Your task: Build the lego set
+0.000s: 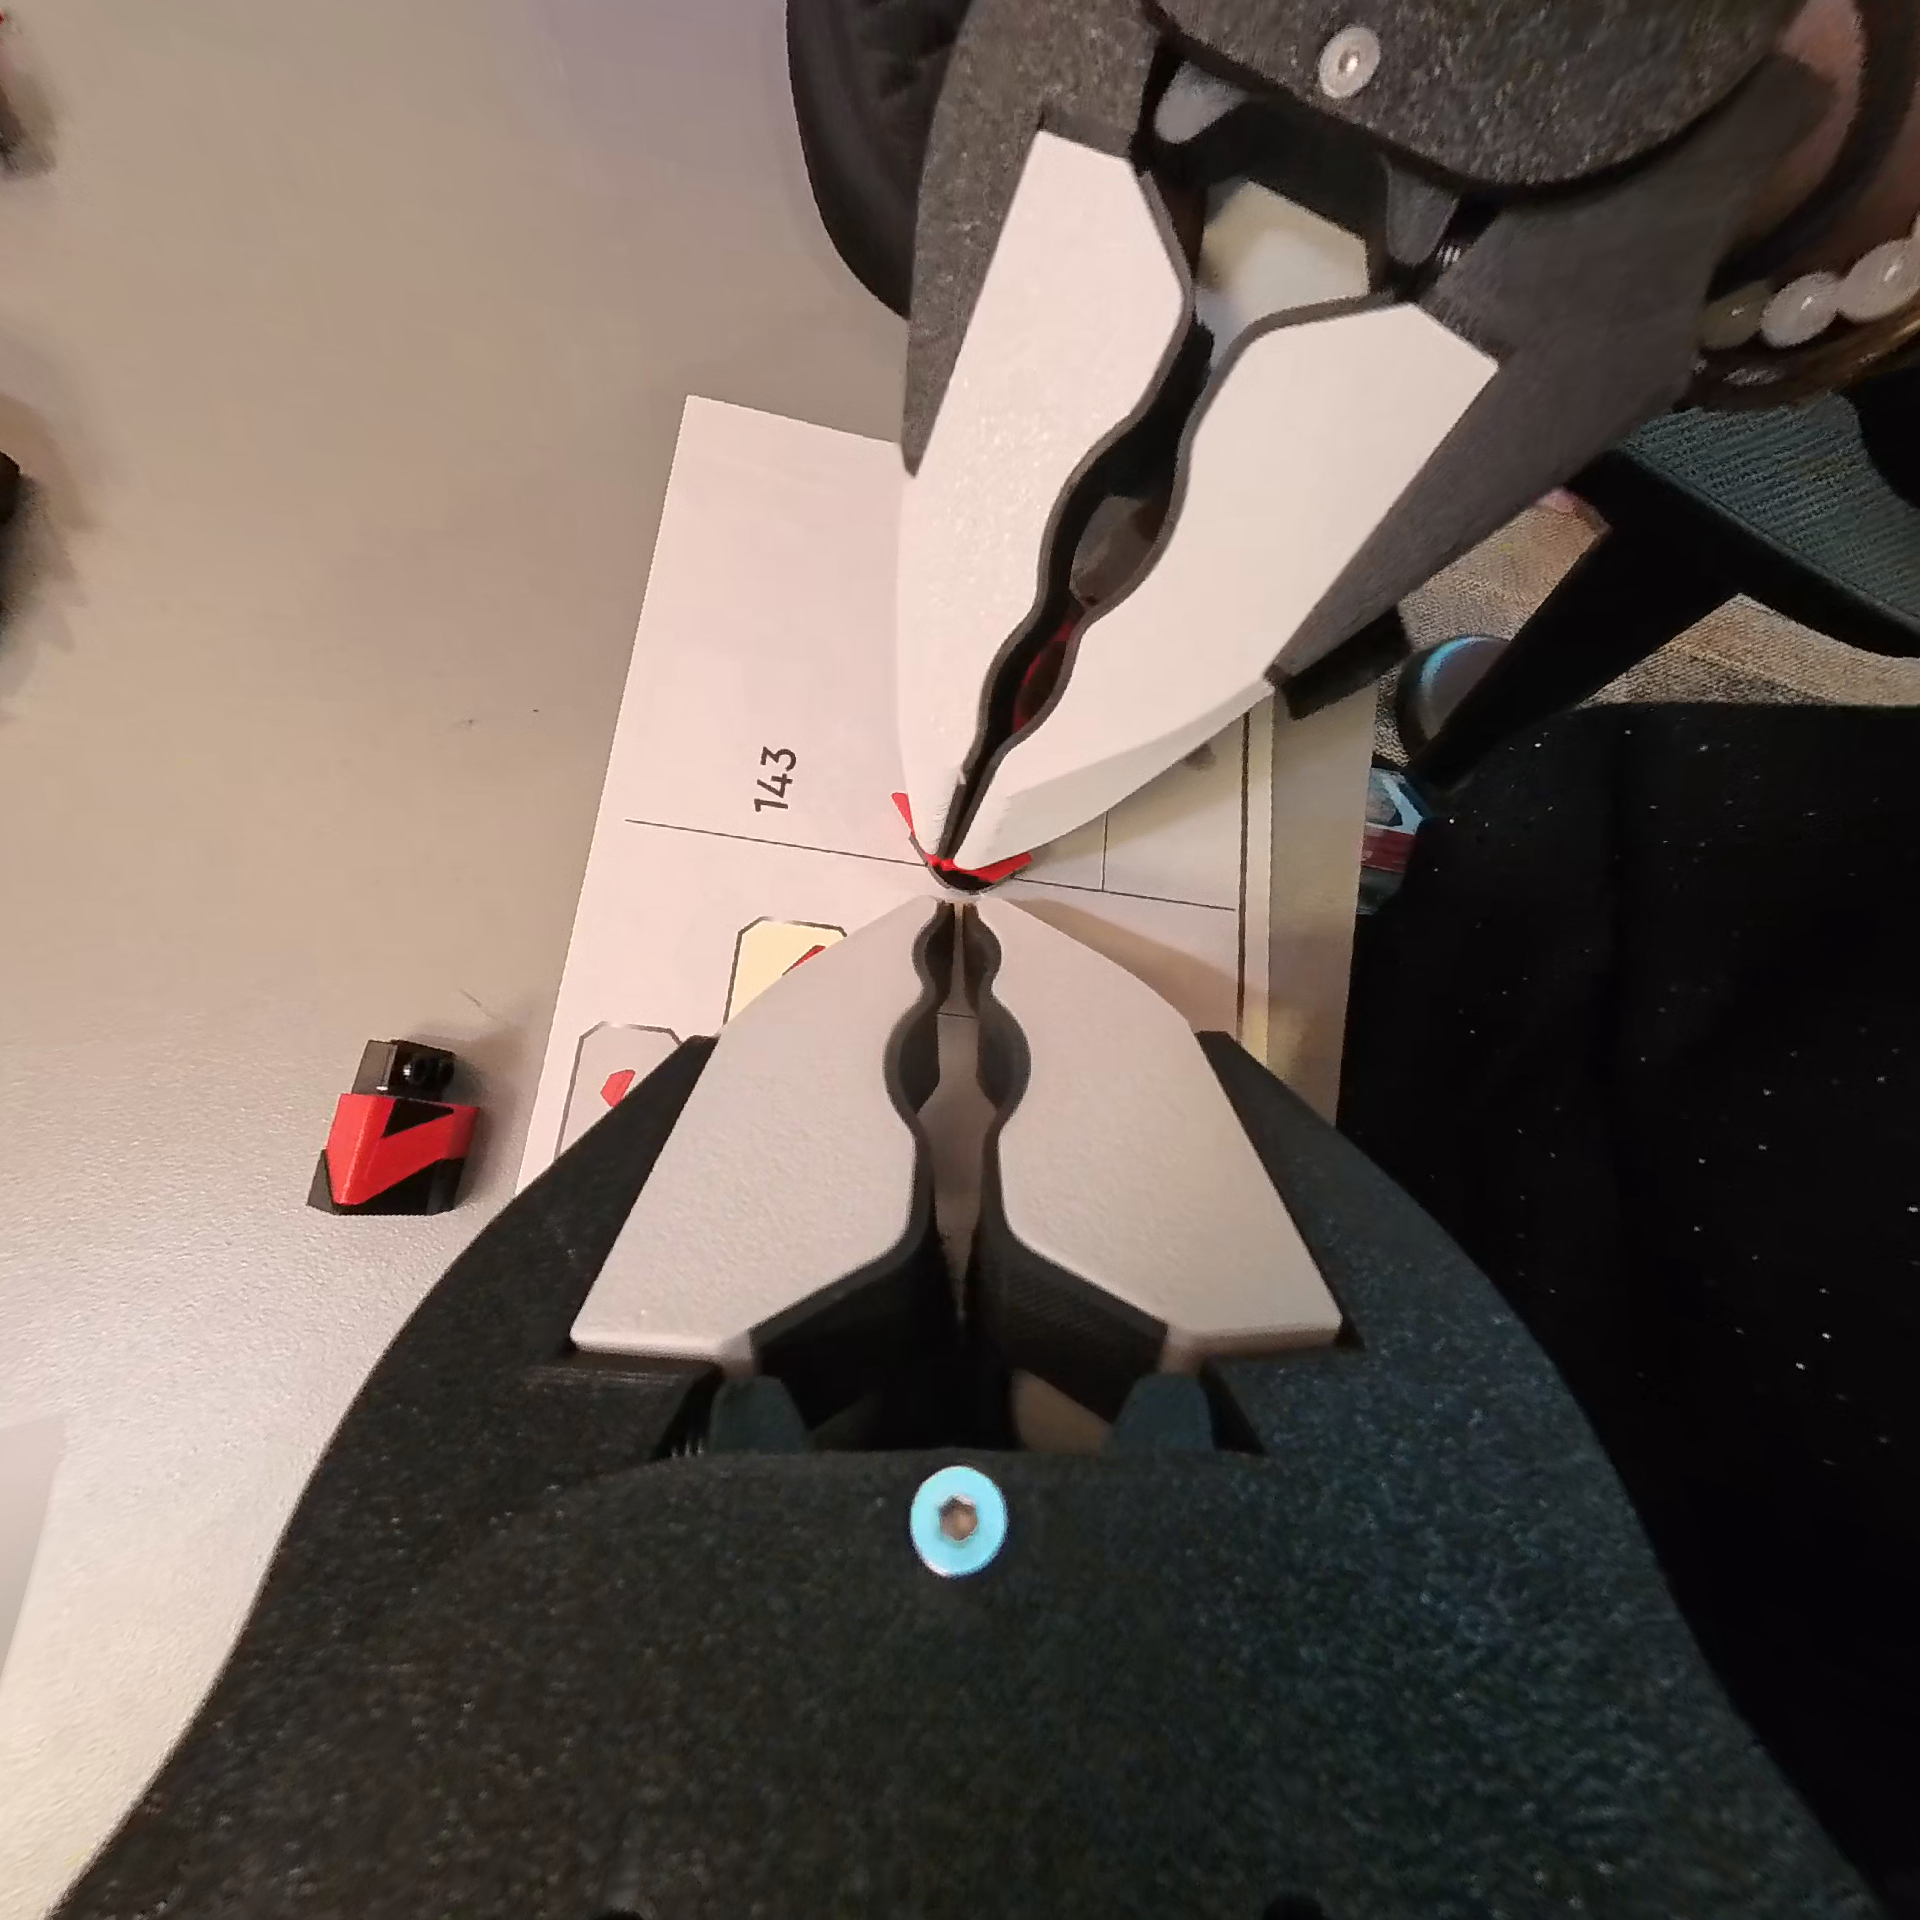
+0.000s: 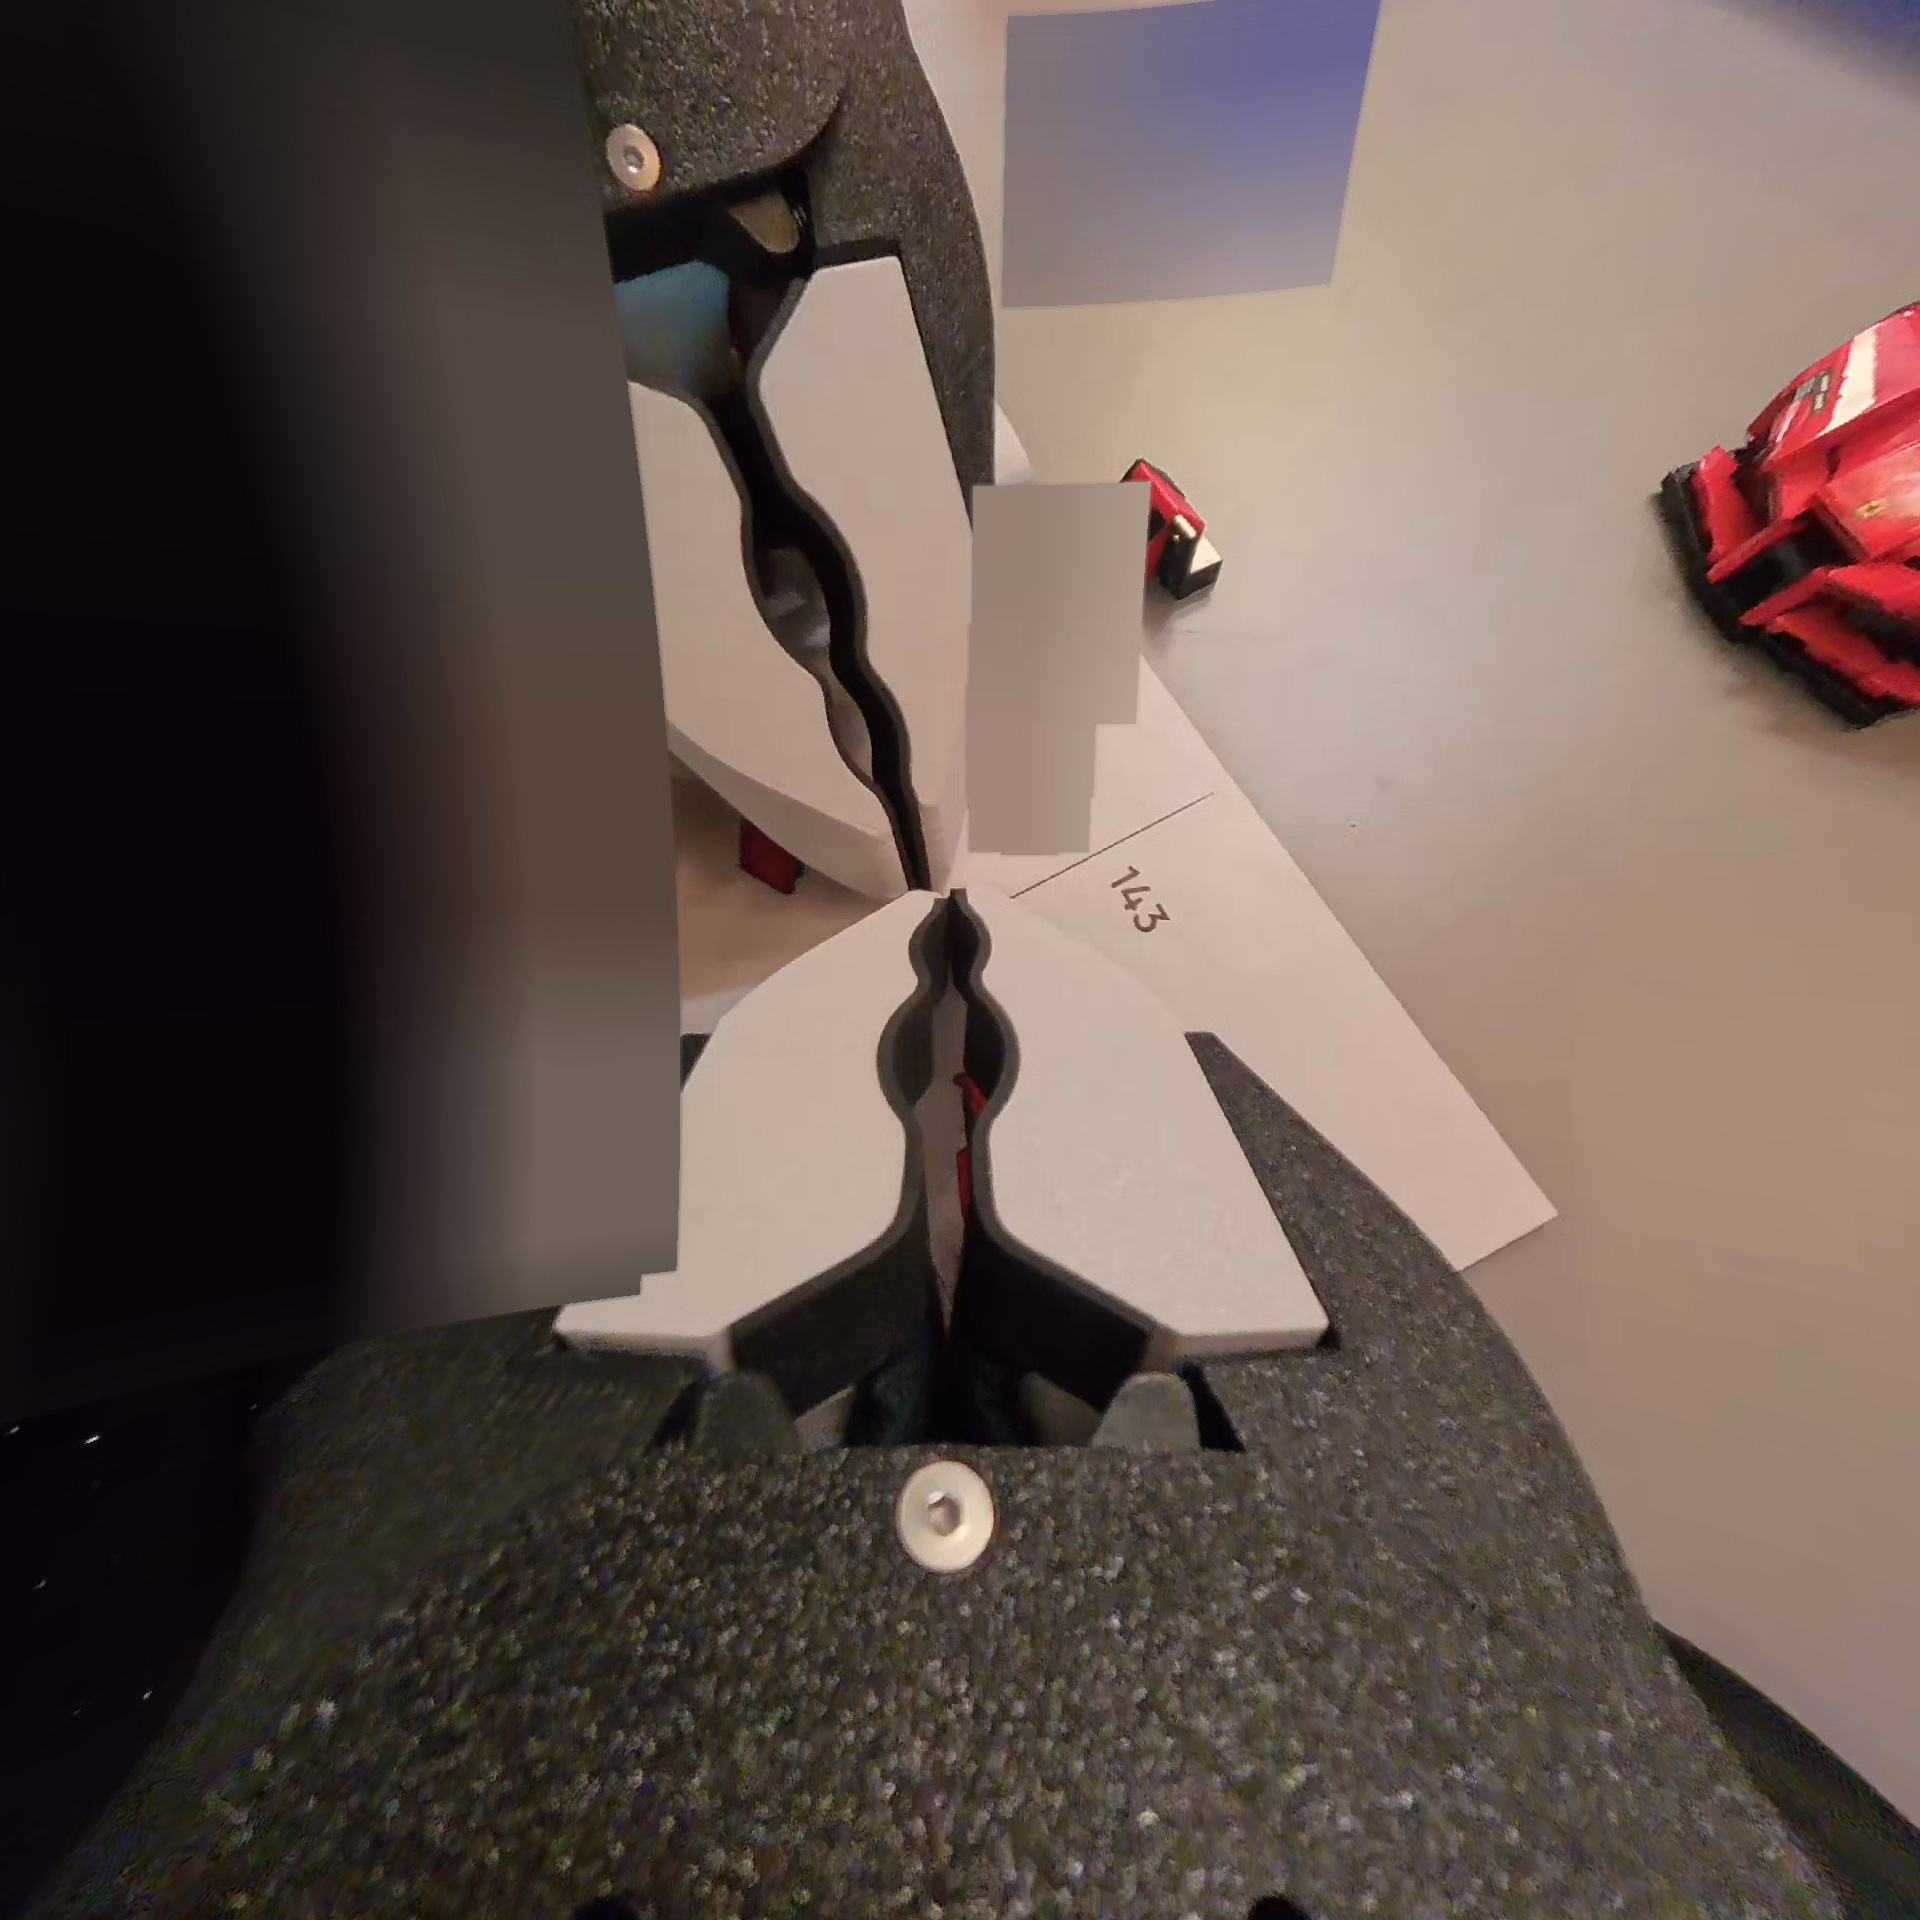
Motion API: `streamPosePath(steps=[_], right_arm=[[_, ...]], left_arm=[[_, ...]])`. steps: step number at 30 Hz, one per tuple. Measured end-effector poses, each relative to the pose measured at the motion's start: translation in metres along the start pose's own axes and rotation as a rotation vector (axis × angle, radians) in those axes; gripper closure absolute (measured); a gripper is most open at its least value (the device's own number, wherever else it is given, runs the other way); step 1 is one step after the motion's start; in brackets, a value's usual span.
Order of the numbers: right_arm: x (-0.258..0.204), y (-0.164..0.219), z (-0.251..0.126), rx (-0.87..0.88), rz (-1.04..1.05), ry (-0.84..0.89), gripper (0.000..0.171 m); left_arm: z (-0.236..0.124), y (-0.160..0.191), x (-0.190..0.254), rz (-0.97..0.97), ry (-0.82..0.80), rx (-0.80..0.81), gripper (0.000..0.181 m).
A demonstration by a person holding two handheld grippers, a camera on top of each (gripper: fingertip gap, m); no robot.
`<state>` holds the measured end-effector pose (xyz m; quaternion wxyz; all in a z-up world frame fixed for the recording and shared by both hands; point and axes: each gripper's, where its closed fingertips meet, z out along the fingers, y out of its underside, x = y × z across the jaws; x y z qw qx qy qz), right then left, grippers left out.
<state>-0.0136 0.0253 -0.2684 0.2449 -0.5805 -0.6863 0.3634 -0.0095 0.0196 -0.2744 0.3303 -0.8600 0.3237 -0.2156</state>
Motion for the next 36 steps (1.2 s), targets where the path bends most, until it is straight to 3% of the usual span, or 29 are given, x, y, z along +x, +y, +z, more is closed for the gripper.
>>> streamPosePath(steps=[11, 36], right_arm=[[0.000, -0.012, -0.011, 0.106, -0.027, 0.038, 0.171], [0.001, 0.004, -0.006, 0.008, -0.047, 0.101, 0.171]], left_arm=[[0.001, 0.000, 0.002, 0.003, 0.012, -0.001, 0.180], [0.001, 0.000, 0.001, -0.008, 0.017, 0.002, 0.181]])
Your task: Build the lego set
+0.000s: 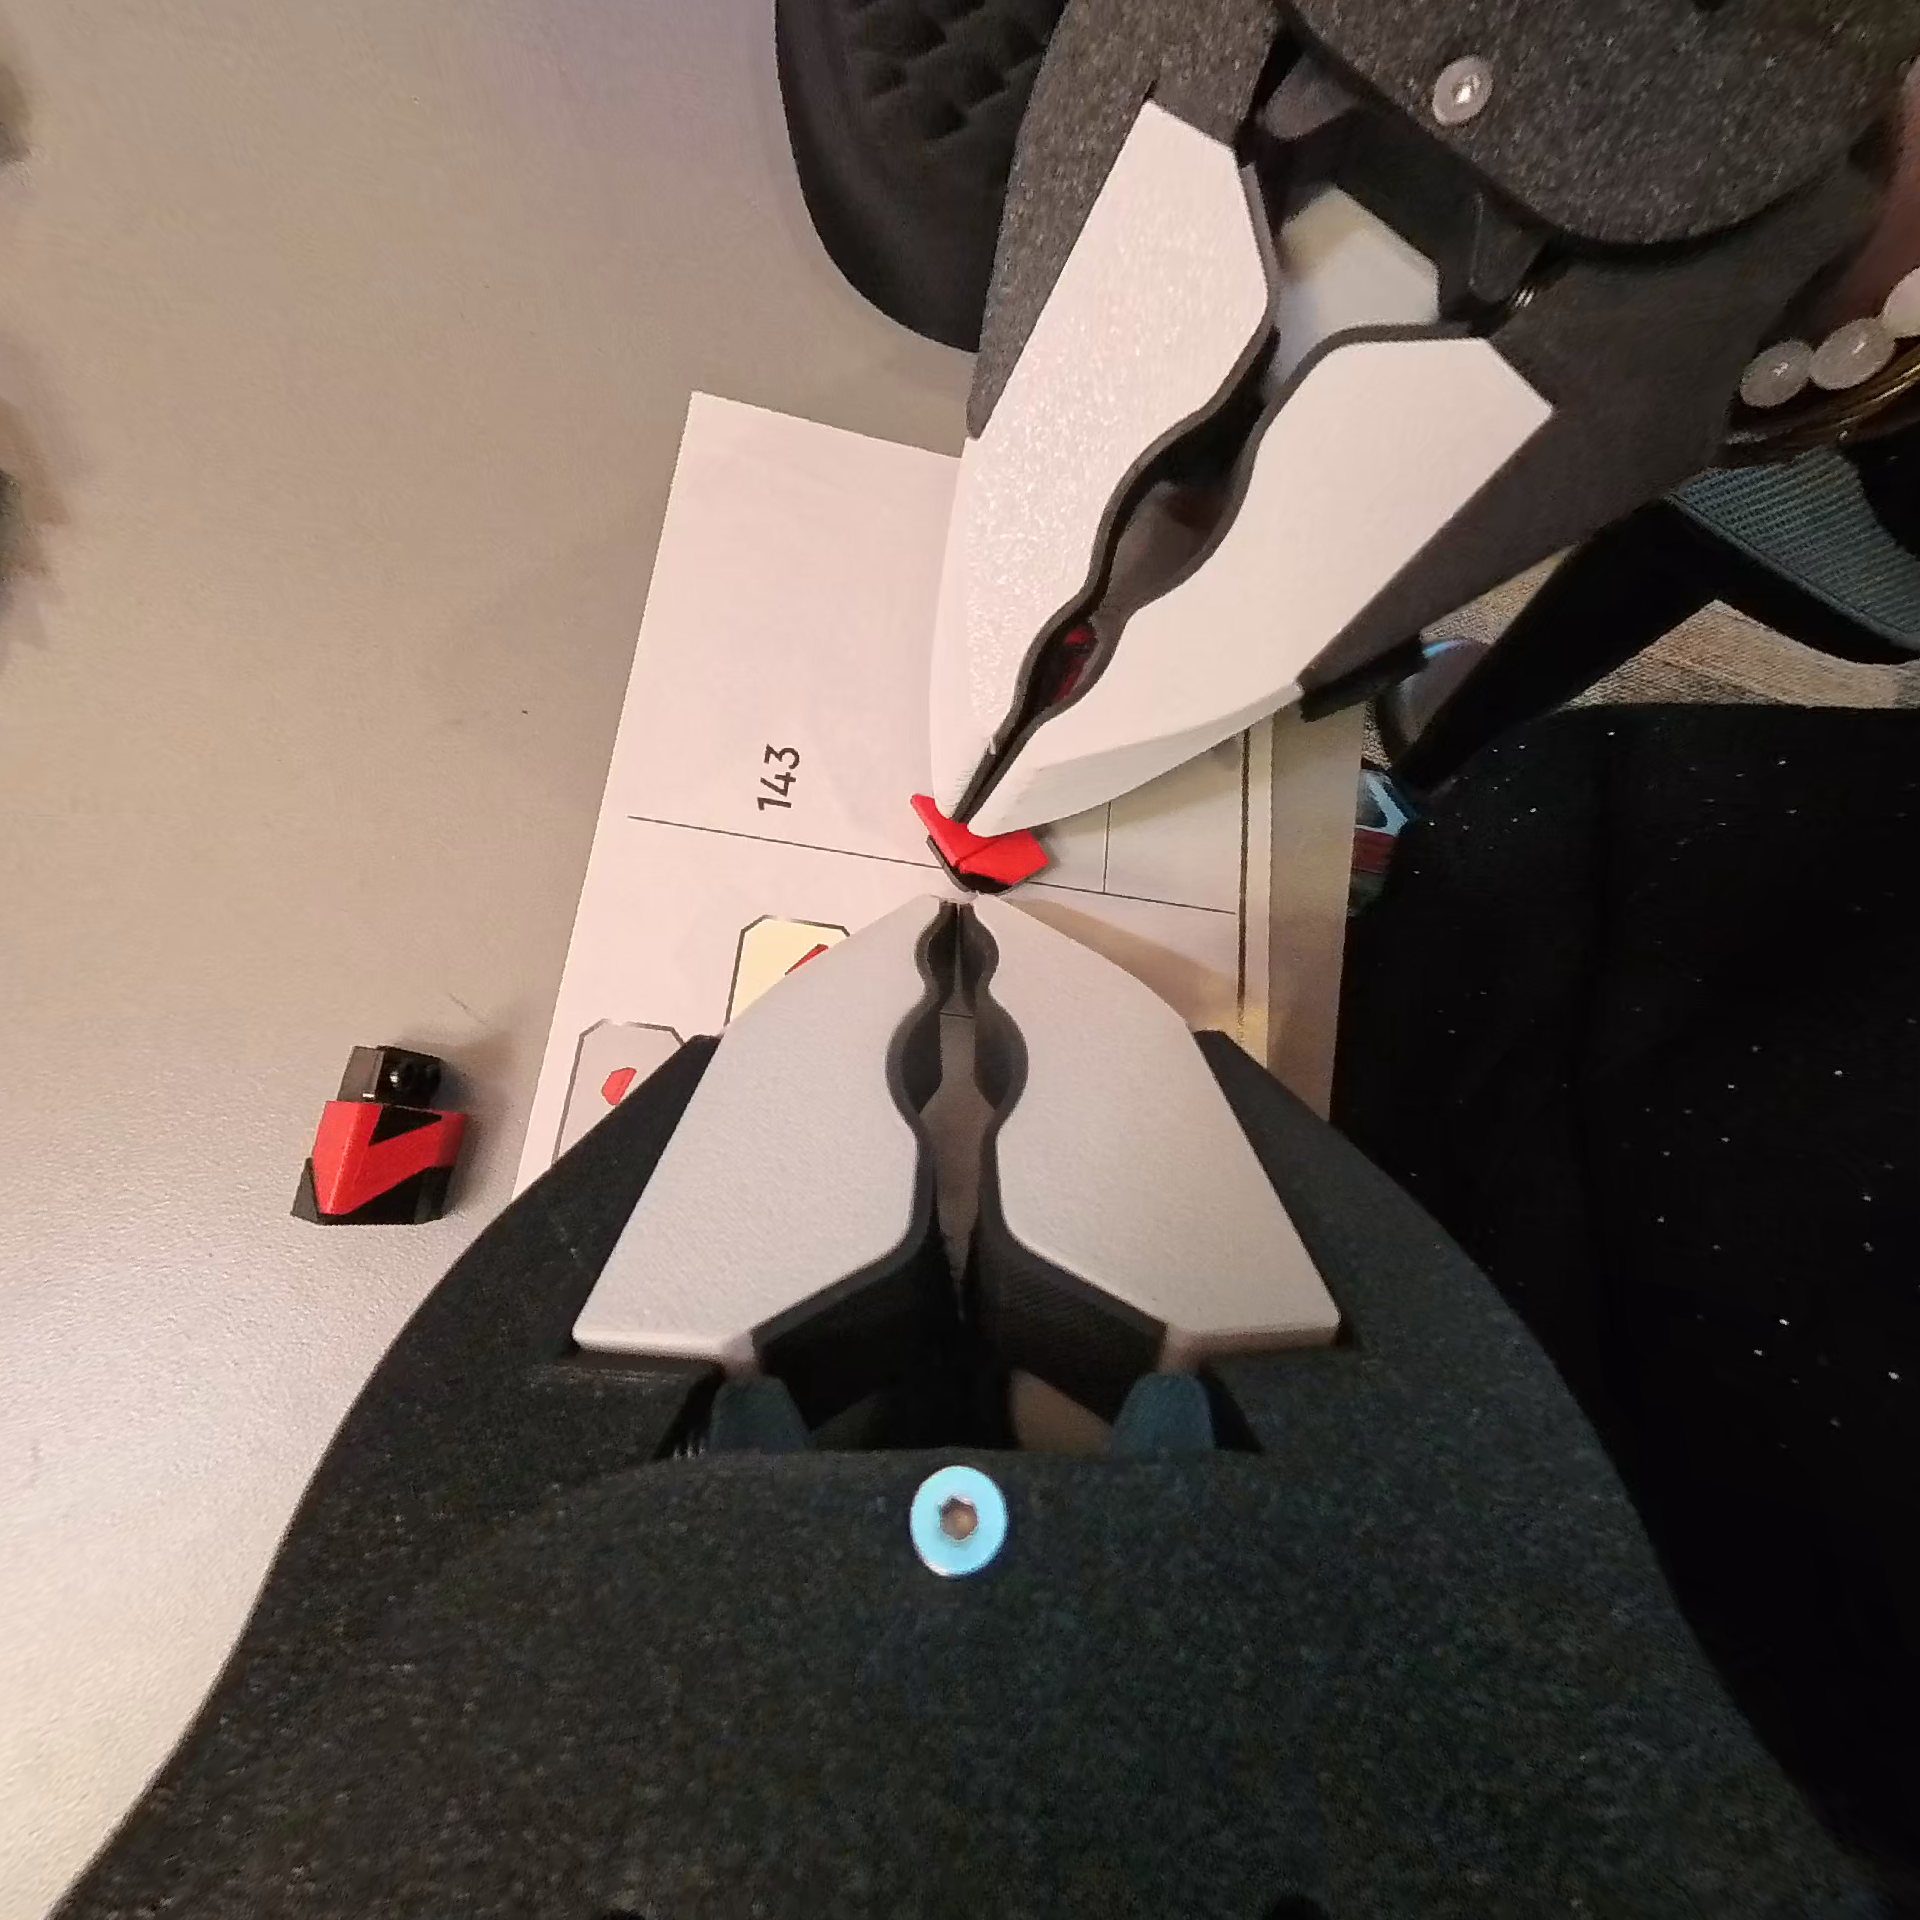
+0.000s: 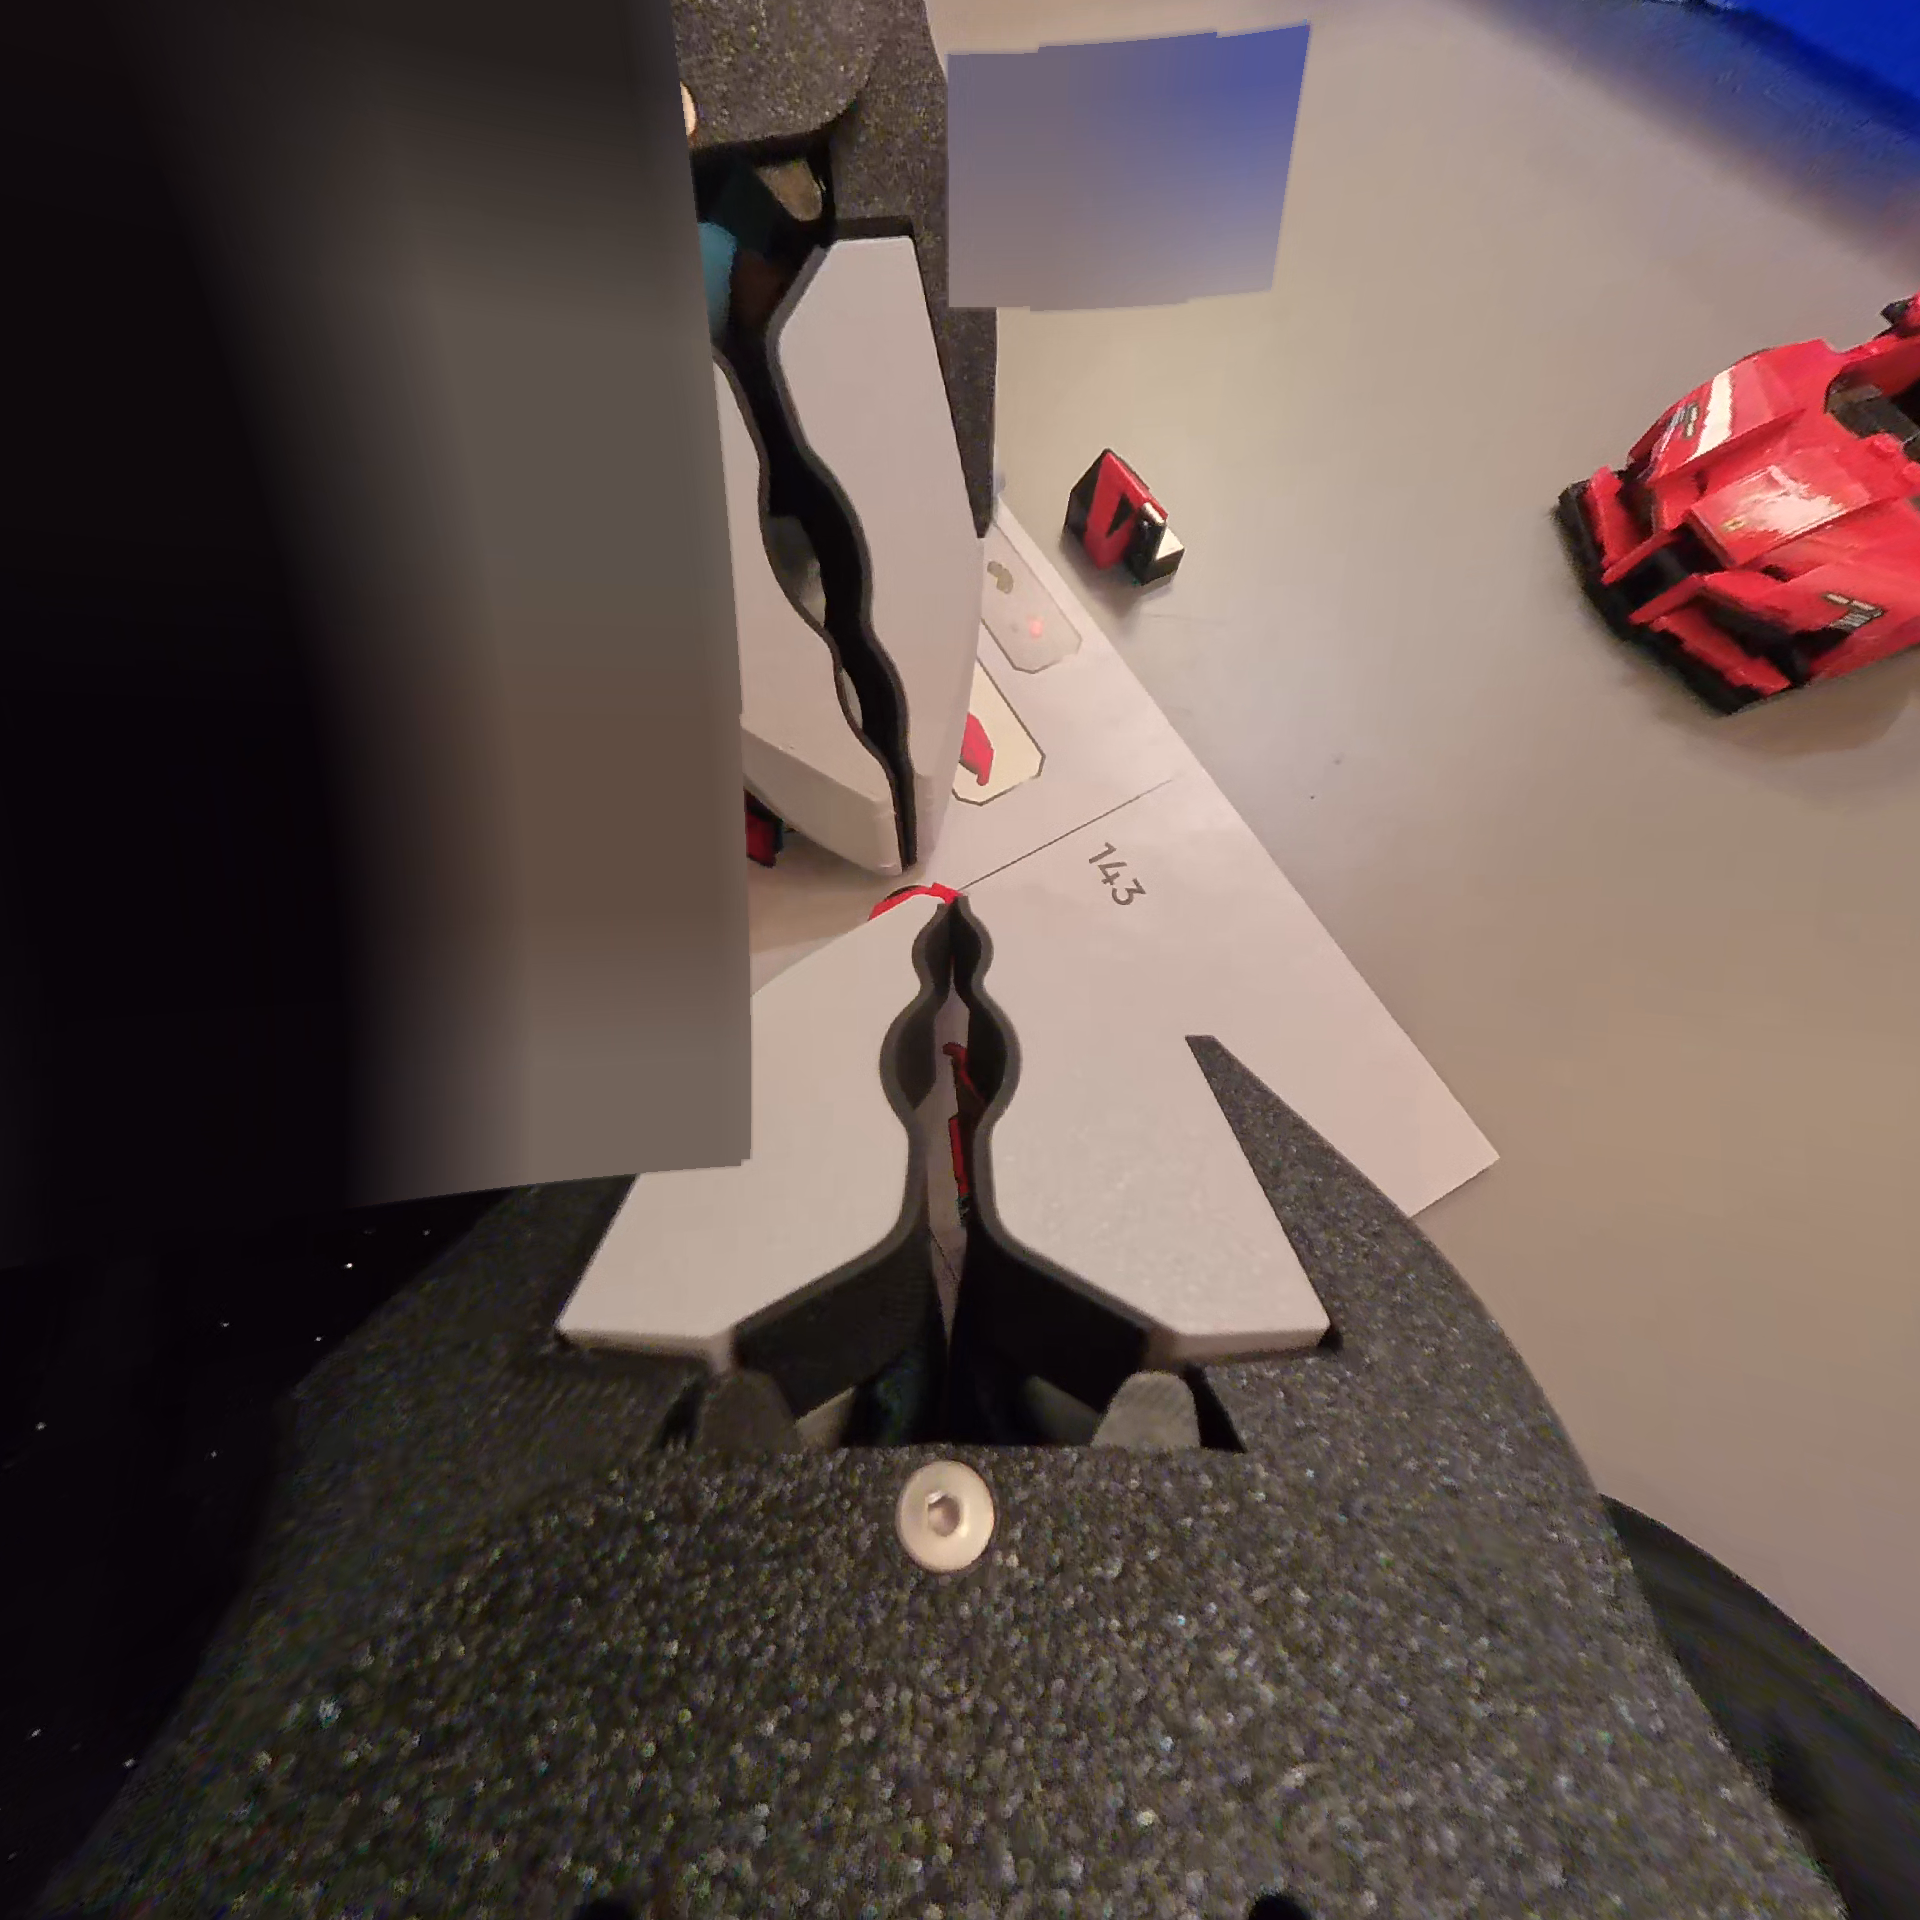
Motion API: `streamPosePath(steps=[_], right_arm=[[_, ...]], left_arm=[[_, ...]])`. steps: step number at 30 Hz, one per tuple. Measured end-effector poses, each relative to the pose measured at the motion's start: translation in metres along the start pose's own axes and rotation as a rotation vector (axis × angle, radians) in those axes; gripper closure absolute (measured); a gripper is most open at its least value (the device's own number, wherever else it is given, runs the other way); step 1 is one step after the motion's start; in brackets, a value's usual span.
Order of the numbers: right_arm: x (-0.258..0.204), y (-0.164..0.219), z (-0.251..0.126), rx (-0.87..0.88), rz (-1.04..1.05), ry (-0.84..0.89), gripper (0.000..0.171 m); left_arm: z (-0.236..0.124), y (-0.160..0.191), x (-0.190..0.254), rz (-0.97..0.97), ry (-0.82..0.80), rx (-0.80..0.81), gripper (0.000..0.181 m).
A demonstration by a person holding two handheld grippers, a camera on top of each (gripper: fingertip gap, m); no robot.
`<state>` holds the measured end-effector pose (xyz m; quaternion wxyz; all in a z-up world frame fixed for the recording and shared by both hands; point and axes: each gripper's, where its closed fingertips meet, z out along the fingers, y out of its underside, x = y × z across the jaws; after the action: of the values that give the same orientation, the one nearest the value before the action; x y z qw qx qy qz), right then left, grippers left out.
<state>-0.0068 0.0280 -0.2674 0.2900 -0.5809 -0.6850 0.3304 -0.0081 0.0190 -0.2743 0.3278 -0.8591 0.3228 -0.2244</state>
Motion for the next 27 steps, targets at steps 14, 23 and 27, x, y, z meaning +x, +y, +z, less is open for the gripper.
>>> streamPosePath(steps=[14, 23, 27], right_arm=[[0.008, -0.032, -0.013, 0.183, 0.140, -0.110, 0.171], [0.011, -0.007, -0.003, 0.026, 0.111, -0.011, 0.171], [0.011, -0.003, 0.003, 0.004, 0.103, -0.005, 0.171]], left_arm=[[0.001, 0.000, 0.001, -0.014, 0.020, 0.001, 0.181], [0.001, 0.000, 0.001, -0.011, 0.016, 0.001, 0.181], [0.001, 0.000, 0.001, -0.008, 0.013, 0.001, 0.181]])
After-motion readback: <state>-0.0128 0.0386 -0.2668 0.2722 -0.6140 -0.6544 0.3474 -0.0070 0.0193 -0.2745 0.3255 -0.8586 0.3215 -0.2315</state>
